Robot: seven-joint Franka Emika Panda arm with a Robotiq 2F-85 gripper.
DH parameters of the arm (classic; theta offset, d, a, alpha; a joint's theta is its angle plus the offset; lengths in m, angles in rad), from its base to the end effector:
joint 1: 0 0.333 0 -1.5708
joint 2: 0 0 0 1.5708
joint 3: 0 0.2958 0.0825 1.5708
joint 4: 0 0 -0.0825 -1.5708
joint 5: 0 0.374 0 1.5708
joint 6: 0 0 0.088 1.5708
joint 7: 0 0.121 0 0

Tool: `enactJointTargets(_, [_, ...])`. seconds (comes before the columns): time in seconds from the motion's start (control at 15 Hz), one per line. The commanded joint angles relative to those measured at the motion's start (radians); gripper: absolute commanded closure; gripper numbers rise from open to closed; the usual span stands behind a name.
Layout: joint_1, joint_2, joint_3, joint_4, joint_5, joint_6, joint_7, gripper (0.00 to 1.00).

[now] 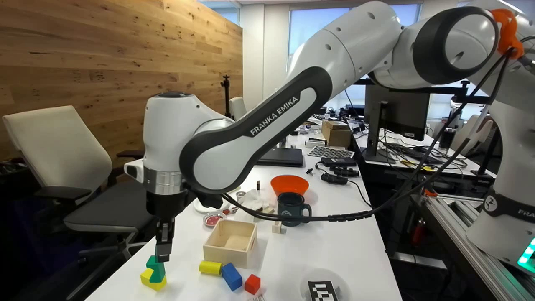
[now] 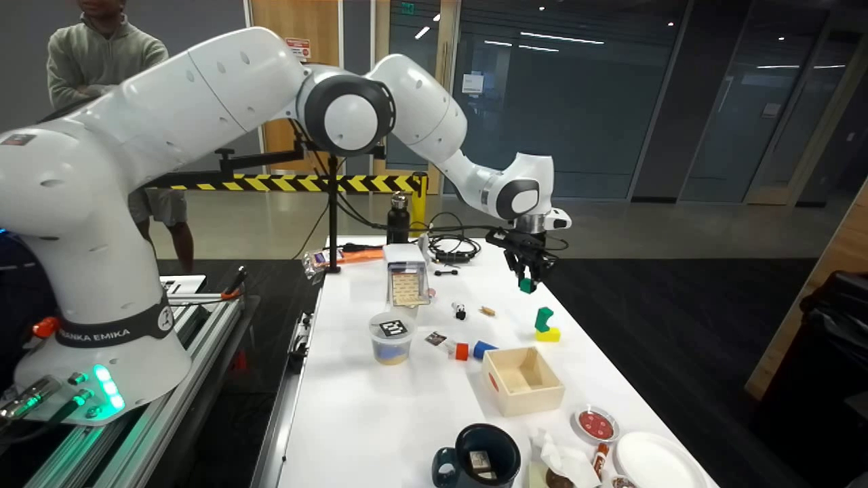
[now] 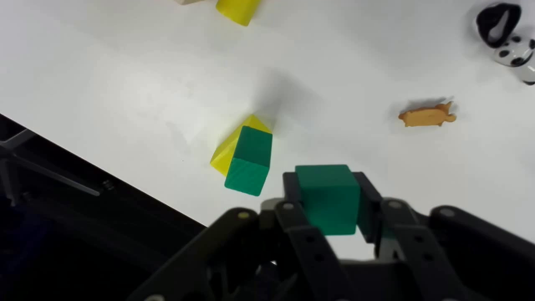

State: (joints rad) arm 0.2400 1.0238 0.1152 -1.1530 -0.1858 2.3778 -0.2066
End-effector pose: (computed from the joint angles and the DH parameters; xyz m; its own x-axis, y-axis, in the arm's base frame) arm 0.7234 0.2365 0.1731 0.7953 0.5760 0.1889 0.5689 -0.8168 0.0957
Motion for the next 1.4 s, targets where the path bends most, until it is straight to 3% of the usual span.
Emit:
enactJointTargets(0.0, [-0.01, -0.01, 0.01, -0.004, 0.022, -0.002, -0.006, 0.91])
enactJointTargets(0.4, [-0.02, -0.013, 0.012, -0.019, 0.028, 0.027, -0.004, 0.91])
enactJointTargets(0.47, [-0.001, 0.001, -0.004, 0.006, 0.009, 0.0, -0.001, 0.66])
enactJointTargets(1.0, [-0.006, 0.001, -0.004, 0.006, 0.011, 0.006, -0.001, 0.66])
enactJointTargets(1.07, [-0.001, 0.021, -0.01, 0.031, 0.012, 0.011, 0.013, 0.91])
enactJointTargets(1.33, [0.01, 0.055, -0.045, 0.089, 0.0, 0.009, 0.042, 0.91])
